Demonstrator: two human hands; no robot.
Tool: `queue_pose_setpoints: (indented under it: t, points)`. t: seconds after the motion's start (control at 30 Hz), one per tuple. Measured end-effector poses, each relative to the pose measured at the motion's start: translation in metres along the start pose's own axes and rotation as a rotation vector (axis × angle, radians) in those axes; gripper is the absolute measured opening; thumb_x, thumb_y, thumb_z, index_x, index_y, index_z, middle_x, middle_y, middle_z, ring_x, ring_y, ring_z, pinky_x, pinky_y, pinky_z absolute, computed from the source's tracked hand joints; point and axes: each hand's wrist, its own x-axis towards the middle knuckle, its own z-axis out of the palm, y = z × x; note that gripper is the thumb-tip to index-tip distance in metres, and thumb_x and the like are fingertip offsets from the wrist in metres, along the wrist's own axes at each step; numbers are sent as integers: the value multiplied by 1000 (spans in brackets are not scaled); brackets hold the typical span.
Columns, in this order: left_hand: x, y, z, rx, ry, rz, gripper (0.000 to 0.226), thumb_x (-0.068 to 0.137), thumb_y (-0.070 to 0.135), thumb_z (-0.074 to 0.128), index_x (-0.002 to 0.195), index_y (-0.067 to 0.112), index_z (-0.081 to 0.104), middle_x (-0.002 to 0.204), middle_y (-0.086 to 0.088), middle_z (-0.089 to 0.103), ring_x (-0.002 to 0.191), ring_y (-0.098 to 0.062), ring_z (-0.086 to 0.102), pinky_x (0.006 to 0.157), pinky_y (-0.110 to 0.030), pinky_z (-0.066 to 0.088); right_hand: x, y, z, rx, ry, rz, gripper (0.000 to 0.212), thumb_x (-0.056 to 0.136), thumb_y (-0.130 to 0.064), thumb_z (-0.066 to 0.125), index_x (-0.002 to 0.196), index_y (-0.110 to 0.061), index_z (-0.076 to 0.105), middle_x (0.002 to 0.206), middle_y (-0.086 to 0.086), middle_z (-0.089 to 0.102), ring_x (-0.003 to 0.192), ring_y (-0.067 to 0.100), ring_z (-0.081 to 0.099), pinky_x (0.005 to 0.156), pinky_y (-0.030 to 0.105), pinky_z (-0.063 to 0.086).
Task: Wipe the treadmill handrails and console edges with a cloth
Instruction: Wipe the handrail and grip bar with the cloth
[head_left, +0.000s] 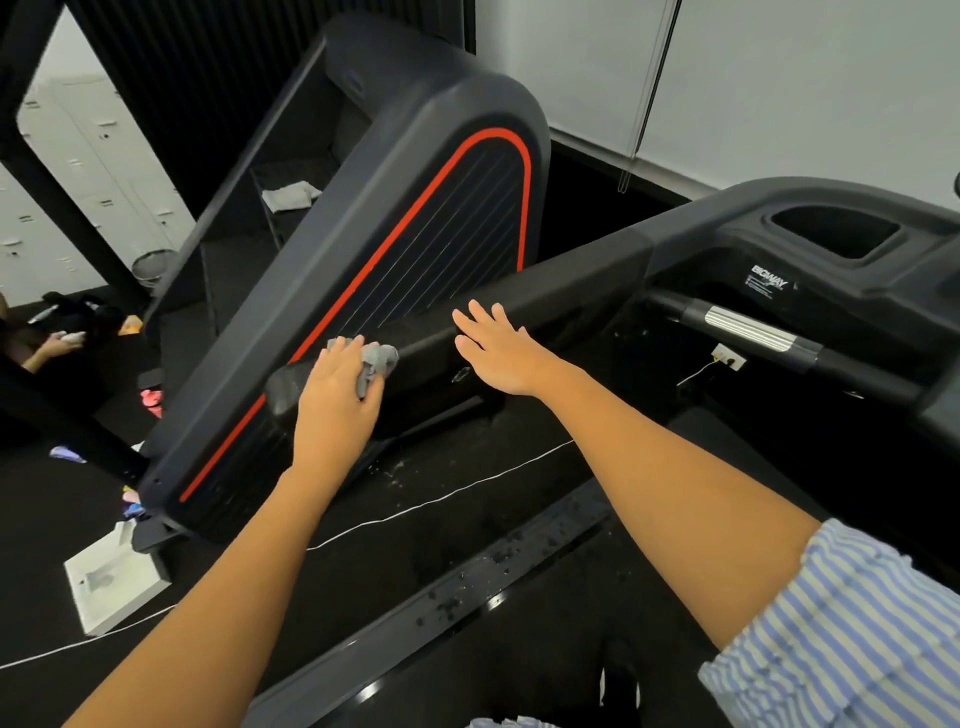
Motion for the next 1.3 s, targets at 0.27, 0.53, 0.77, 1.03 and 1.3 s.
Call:
queue_pose_setpoints:
  t: [0.27, 0.53, 0.77, 1.03, 1.3]
  points:
    - [-22, 44, -11, -603, 64, -316, 35, 93, 26, 52, 128, 24, 49, 103, 18, 59, 92, 8, 57, 82, -8, 44, -40, -50, 29, 677, 4, 34, 51, 101, -44, 18, 149, -27, 18, 157, -4, 12, 145, 15, 0, 118, 43, 3]
    - [-14, 46, -3, -839, -300, -342, 39, 98, 46, 26, 129, 32, 45, 139, 7, 46, 128, -3, 40, 112, -34, 28, -59, -52, 50, 1774, -118, 56, 41, 99, -27, 41, 138, -14, 44, 135, 14, 53, 121, 25, 53, 97, 40, 47]
    - [43, 3, -26, -207, -154, -204, 38, 100, 31, 33, 116, 15, 64, 125, -6, 60, 115, -16, 51, 95, -23, 33, -37, -1, 71, 1634, 367, 497, 37, 86, -17, 65, 119, -7, 50, 121, 20, 57, 102, 29, 61, 70, 40, 55]
    - [57, -30, -15, 70, -421, -208, 38, 98, 37, 34, 125, 21, 55, 112, -8, 63, 88, -19, 55, 76, -31, 42, -14, -5, 57, 1080, 539, 419, 27, 94, -22, 54, 117, -13, 43, 108, 2, 51, 90, 10, 55, 66, 17, 45]
    - [58, -34, -12, 70, -413, -213, 38, 98, 42, 33, 126, 25, 53, 110, -5, 63, 81, -15, 55, 71, -31, 44, -14, -29, 76, 884, 392, 339, 22, 97, -22, 46, 116, -11, 44, 100, 2, 51, 87, 12, 56, 56, 15, 43]
